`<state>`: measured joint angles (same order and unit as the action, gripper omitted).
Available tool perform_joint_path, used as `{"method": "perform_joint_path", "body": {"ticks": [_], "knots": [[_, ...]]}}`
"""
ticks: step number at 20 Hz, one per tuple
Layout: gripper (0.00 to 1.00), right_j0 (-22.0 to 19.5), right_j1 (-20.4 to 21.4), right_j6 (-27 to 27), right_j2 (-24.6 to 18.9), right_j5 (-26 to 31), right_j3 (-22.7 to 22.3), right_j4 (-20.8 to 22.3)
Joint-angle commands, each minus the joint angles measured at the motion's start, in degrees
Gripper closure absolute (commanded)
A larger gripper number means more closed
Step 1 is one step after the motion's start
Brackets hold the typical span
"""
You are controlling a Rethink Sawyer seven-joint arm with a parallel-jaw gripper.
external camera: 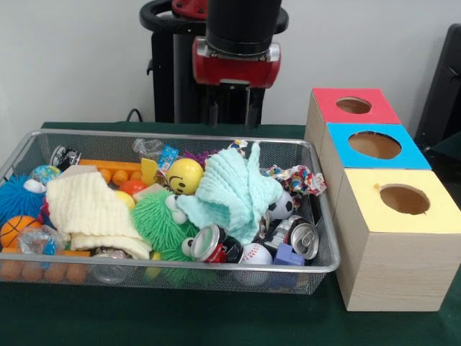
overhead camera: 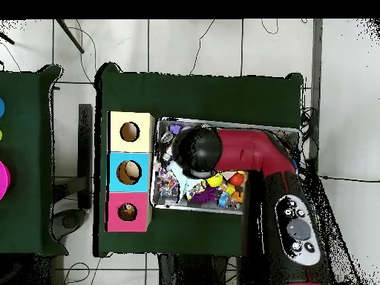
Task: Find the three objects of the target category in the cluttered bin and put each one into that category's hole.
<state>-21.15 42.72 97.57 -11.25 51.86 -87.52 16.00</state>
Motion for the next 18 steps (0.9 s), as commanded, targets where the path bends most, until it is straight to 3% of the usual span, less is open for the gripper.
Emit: {"method": "perform_joint_path", "body": {"ticks": [1, 4, 11, 13, 14, 15, 16, 18], "knots": [[0.00, -3.0, -10.3, -19.6, -9.0, 11.9, 21.3, 5.4], [0.00, -2.4, -14.7, -24.6, -11.3, 17.6, 31.4, 7.8], [0.00, -3.4, -22.3, -31.1, -16.8, 20.1, 42.2, 8.9], [0.00, -2.2, -25.7, -33.1, -17.8, 24.9, 49.7, 11.2], [0.00, -0.9, -28.8, -34.3, -18.8, 29.6, 56.6, 13.6], [0.00, -0.4, -30.3, -35.6, -19.7, 31.6, 60.2, 15.0], [0.00, 0.3, -33.1, -38.0, -22.4, 34.7, 66.1, 17.8], [0.00, 0.8, -35.6, -40.7, -26.9, 38.5, 71.7, 22.8]]}}
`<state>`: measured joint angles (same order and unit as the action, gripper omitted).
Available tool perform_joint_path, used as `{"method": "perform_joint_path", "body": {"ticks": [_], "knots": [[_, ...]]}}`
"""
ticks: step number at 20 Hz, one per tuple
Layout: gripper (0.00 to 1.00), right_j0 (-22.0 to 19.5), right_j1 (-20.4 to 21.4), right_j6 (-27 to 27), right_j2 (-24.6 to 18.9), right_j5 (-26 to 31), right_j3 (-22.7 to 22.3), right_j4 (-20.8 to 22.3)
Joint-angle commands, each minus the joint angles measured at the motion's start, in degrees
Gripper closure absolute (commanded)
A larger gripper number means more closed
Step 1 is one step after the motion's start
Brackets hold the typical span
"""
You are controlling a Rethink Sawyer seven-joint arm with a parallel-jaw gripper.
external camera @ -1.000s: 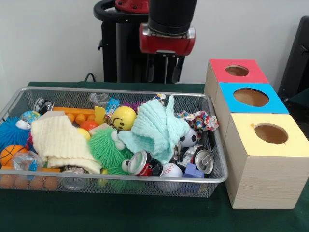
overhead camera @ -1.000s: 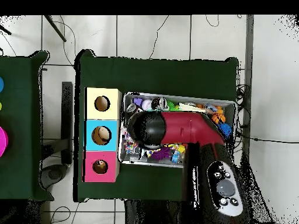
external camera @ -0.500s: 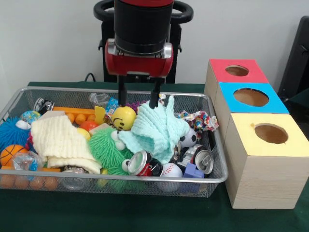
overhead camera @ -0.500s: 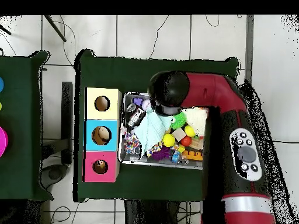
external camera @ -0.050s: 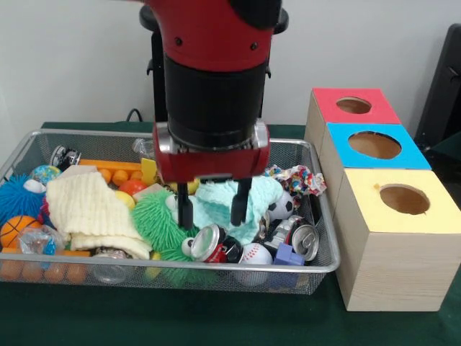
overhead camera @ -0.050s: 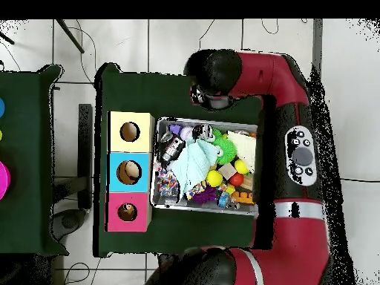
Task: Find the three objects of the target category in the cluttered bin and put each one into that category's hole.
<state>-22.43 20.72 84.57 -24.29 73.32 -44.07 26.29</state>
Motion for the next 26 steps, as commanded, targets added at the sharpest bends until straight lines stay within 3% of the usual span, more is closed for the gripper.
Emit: {"method": "perform_joint_path", "body": {"ticks": [1, 3, 7, 10, 13, 19, 26], "knots": [[0.00, 2.3, -14.7, -29.1, -16.4, 18.8, 30.8, 15.6], [0.00, 1.4, -15.9, -30.1, -20.9, 20.8, 32.5, 19.9], [0.00, -1.1, -15.8, -31.4, -26.4, 18.6, 32.2, 24.5], [0.00, -3.5, -14.9, -36.4, -33.3, 23.3, 33.5, 31.5], [0.00, -5.2, -13.6, -37.2, -37.7, 25.5, 33.5, 36.2], [0.00, -9.1, -9.4, -34.2, -39.0, 26.7, 30.7, 36.1], [0.00, -10.3, -5.8, -29.2, -41.2, 31.2, 30.1, 37.6]]}}
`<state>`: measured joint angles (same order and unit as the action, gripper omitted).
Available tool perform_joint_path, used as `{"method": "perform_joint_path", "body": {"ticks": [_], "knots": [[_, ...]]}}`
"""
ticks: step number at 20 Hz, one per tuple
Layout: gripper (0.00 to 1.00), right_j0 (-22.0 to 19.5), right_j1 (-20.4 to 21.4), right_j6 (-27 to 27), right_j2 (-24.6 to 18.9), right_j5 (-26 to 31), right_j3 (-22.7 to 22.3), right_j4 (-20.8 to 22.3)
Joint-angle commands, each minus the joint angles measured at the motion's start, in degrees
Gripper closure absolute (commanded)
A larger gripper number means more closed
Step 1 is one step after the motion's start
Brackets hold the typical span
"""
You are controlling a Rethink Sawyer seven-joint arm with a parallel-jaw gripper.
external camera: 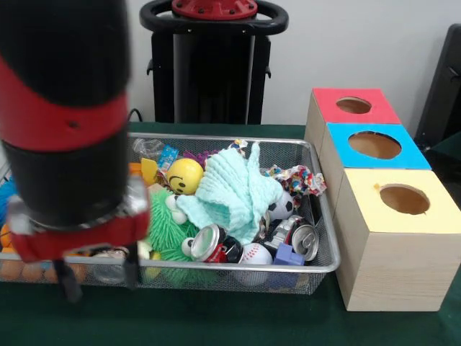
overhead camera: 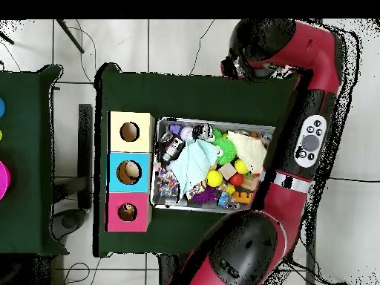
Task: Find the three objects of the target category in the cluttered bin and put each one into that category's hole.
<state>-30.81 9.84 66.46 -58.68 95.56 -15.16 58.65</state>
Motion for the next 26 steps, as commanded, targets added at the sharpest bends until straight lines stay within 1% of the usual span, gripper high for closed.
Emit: {"method": "perform_joint_path", "body": {"ticks": [1, 3, 4, 5, 6, 7, 8, 9, 10, 12, 15, 18, 20, 22, 26], "knots": [[0.00, -1.7, 5.1, -10.3, -6.9, 9.2, 0.9, 5.3], [0.00, -1.4, 5.5, -8.3, -5.6, 10.2, -0.1, 4.6], [0.00, -1.3, 5.9, -6.7, -3.7, 10.1, -1.4, 3.2], [0.00, -1.6, 6.4, -5.0, -1.2, 8.5, -3.6, 0.7], [0.00, -2.1, 7.1, -2.5, 2.1, 6.3, -7.4, -2.7], [0.00, -2.5, 7.7, -0.7, 4.2, 4.4, -10.4, -4.9], [0.00, -3.9, 9.7, 3.2, 7.9, 0.0, -17.8, -9.2], [0.00, -4.8, 11.2, 5.5, 9.9, -2.8, -22.6, -11.4], [0.00, -5.9, 12.6, 8.3, 11.8, -7.0, -28.3, -13.6], [0.00, -7.1, 15.0, 12.0, 14.1, -12.2, -35.7, -16.2], [0.00, -8.0, 18.0, 16.0, 16.5, -17.6, -43.3, -18.5], [0.00, -8.9, 20.2, 19.5, 18.5, -22.7, -49.4, -20.3], [0.00, -9.5, 20.7, 21.0, 19.6, -26.2, -52.4, -21.5], [0.00, -10.0, 20.9, 21.9, 21.0, -29.2, -54.7, -22.5], [0.00, -10.8, 20.4, 22.4, 23.5, -33.6, -57.3, -24.8]]}}
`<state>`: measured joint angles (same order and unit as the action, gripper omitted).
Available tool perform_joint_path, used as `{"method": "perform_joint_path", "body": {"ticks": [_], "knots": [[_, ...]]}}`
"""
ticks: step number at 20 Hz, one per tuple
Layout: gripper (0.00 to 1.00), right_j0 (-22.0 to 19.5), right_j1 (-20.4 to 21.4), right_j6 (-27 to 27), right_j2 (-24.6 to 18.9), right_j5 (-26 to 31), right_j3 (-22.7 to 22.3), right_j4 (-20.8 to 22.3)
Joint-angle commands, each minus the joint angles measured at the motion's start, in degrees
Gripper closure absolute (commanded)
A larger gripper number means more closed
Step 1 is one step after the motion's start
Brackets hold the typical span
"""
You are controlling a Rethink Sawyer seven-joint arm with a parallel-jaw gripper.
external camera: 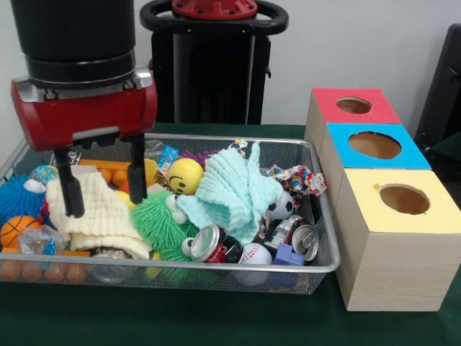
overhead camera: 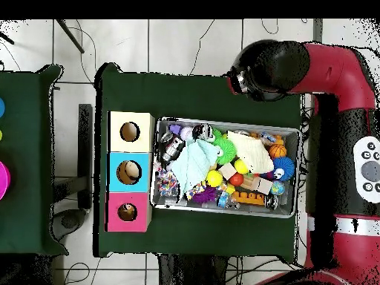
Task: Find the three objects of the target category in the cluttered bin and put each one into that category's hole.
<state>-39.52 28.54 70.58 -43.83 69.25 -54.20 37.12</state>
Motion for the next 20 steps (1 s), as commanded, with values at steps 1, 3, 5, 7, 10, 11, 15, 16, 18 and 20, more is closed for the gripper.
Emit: {"method": "perform_joint_path", "body": {"ticks": [1, 3, 5, 7, 10, 11, 15, 16, 18, 20], "knots": [[0.00, -1.9, 1.5, 18.2, 9.2, -7.8, -18.3, -3.7], [0.00, -1.9, 1.4, 18.2, 10.3, -8.8, -19.0, -4.5], [0.00, -1.5, 1.2, 18.5, 11.5, -9.8, -19.5, -5.2], [0.00, -1.3, 1.1, 18.8, 12.4, -11.1, -20.3, -5.6], [0.00, -0.7, 0.8, 19.3, 13.7, -13.4, -21.2, -6.3], [0.00, -0.4, 0.6, 19.4, 14.0, -13.8, -21.2, -6.4], [0.00, -0.2, -0.1, 19.6, 15.2, -16.7, -22.5, -7.1], [0.00, -0.1, -0.2, 19.7, 15.6, -17.4, -22.8, -7.2], [0.00, 0.3, -0.5, 19.6, 16.2, -18.2, -23.0, -7.6], [0.00, 0.7, -0.7, 19.8, 17.0, -19.4, -23.4, -7.9]]}}
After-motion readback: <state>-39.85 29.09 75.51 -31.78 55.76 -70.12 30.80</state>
